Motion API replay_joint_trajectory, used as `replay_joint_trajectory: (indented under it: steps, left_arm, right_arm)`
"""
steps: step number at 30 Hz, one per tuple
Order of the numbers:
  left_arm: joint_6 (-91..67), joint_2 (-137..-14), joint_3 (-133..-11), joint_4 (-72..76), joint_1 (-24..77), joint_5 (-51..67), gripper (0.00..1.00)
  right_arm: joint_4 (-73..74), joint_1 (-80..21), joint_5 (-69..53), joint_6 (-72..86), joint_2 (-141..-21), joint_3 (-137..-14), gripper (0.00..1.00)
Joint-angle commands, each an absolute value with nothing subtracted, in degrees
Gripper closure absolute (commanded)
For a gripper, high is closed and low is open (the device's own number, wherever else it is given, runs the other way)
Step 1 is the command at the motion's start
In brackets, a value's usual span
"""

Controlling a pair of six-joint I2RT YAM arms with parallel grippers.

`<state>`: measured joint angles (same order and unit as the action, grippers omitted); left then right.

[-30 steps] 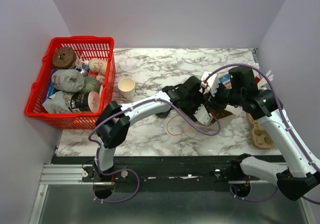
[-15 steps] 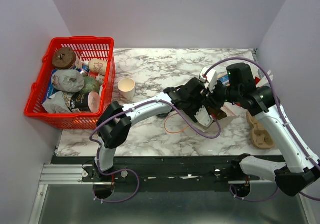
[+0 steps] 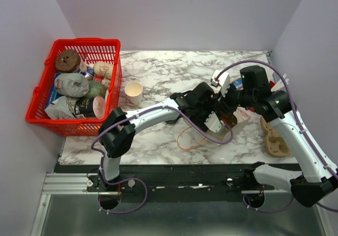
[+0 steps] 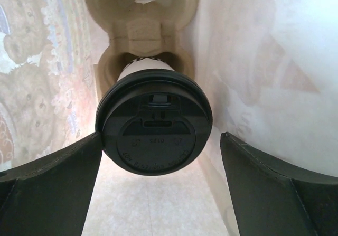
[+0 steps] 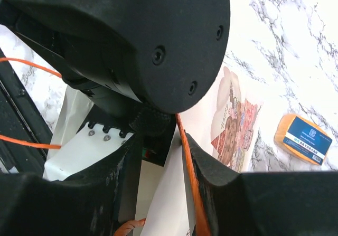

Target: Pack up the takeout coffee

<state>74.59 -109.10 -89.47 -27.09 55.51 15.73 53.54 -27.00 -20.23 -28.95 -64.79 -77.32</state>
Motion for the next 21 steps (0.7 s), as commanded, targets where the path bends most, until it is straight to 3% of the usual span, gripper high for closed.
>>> replay_joint_trajectory:
  steps: [1, 21]
  left_arm:
    - [71.29, -106.0, -88.33, -25.14, 54.93, 19.86, 0.01]
    - [62.67, -102.74, -89.47, -21.54, 54.4, 16.09, 0.01]
  right_arm:
    - [55.19, -27.16, -21.0, -28.65, -64.25, -77.43, 0.99]
    - [54.93, -24.61, -21.44, -28.57, -67.94, -80.15, 0.99]
